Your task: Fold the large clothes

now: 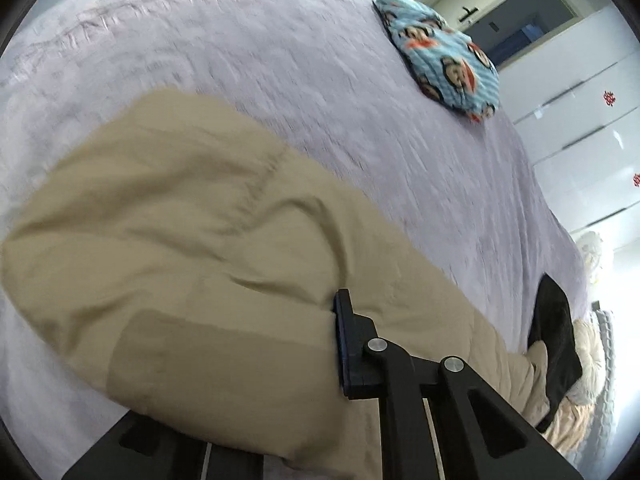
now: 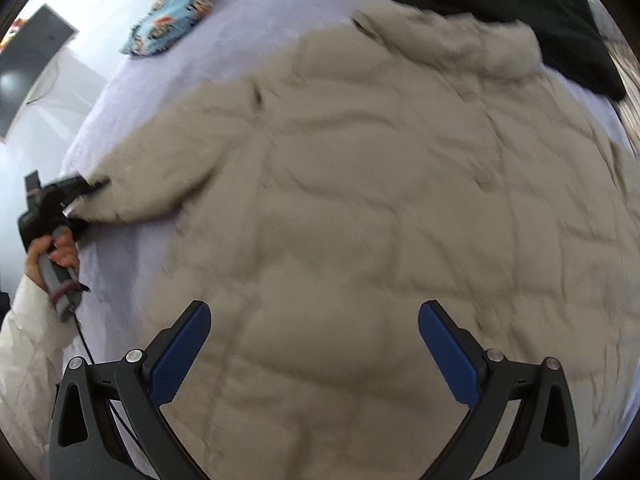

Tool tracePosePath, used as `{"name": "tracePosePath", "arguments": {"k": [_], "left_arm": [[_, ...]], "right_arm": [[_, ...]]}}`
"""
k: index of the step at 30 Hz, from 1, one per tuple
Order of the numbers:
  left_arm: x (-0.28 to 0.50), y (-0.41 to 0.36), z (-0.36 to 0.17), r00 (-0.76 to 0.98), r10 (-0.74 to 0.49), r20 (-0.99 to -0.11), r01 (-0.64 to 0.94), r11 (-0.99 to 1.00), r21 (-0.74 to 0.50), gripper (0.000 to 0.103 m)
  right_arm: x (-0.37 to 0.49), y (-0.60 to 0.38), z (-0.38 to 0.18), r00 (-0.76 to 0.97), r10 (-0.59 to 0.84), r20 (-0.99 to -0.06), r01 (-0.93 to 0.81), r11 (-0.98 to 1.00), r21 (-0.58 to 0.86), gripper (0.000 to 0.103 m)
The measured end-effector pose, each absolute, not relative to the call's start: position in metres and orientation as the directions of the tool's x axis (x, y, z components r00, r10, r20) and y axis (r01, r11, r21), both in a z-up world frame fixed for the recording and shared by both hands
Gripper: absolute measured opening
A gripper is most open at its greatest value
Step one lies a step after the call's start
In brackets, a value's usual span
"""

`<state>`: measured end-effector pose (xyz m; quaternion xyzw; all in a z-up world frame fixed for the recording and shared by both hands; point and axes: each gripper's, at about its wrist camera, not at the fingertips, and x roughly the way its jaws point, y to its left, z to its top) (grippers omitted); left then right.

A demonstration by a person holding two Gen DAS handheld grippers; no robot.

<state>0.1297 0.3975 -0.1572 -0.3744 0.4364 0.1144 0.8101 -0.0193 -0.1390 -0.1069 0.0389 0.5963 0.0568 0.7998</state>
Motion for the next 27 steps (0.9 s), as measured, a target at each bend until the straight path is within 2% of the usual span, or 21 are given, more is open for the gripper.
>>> {"name": "tracePosePath", "arguments": {"k": [3, 6, 7, 9, 10, 11, 13, 18, 22, 27], "left_arm": [[0.127, 0.382, -0.132, 0.613, -0.07, -0.787, -0.477, 0.762, -0.439, 0.009], [0.12, 0.363, -0.1, 0.639, 0.008, -0.77, -0.397, 0.86, -0.321, 0.009], [0.116, 0.359, -0.091, 0.65, 0.024, -0.759, -0.371, 0.882, -0.29, 0.009], [0.117, 0.351, -0.077, 0.664, 0.047, -0.746, -0.339, 0.909, -0.244, 0.009], [0.116, 0.348, -0.071, 0.67, 0.052, -0.74, -0.325, 0.917, -0.23, 0.009], [0.117, 0.344, -0.068, 0.673, 0.052, -0.738, -0.317, 0.921, -0.224, 0.009], [0.117, 0.339, -0.057, 0.684, 0.044, -0.728, -0.298, 0.928, -0.224, 0.009], [0.116, 0.303, -0.026, 0.722, -0.044, -0.69, -0.171, 0.956, -0.24, 0.009], [0.118, 0.244, 0.0, 0.744, -0.14, -0.653, -0.018, 0.973, -0.23, 0.009], [0.123, 0.141, 0.026, 0.707, -0.271, -0.653, 0.151, 0.96, -0.236, 0.009]], "right_arm": [[0.0, -0.123, -0.106, 0.307, 0.159, -0.938, -0.081, 0.987, 0.141, 0.103], [0.027, -0.103, -0.112, 0.331, 0.197, -0.923, -0.107, 0.979, 0.17, 0.103], [0.032, -0.098, -0.115, 0.332, 0.211, -0.919, -0.113, 0.976, 0.184, 0.1], [0.048, -0.086, -0.127, 0.315, 0.243, -0.917, -0.108, 0.97, 0.22, 0.071], [0.055, -0.082, -0.135, 0.292, 0.258, -0.921, -0.092, 0.966, 0.241, 0.036], [0.061, -0.079, -0.145, 0.266, 0.293, -0.918, -0.07, 0.956, 0.284, 0.021], [0.07, -0.073, -0.158, 0.257, 0.355, -0.899, -0.046, 0.933, 0.356, 0.019], [0.079, -0.058, -0.194, 0.226, 0.374, -0.899, -0.034, 0.926, 0.377, 0.018], [0.078, -0.07, -0.21, 0.187, 0.426, -0.885, 0.014, 0.9, 0.436, 0.018], [0.062, -0.107, -0.196, 0.155, 0.545, -0.824, 0.057, 0.828, 0.558, 0.017]]}}
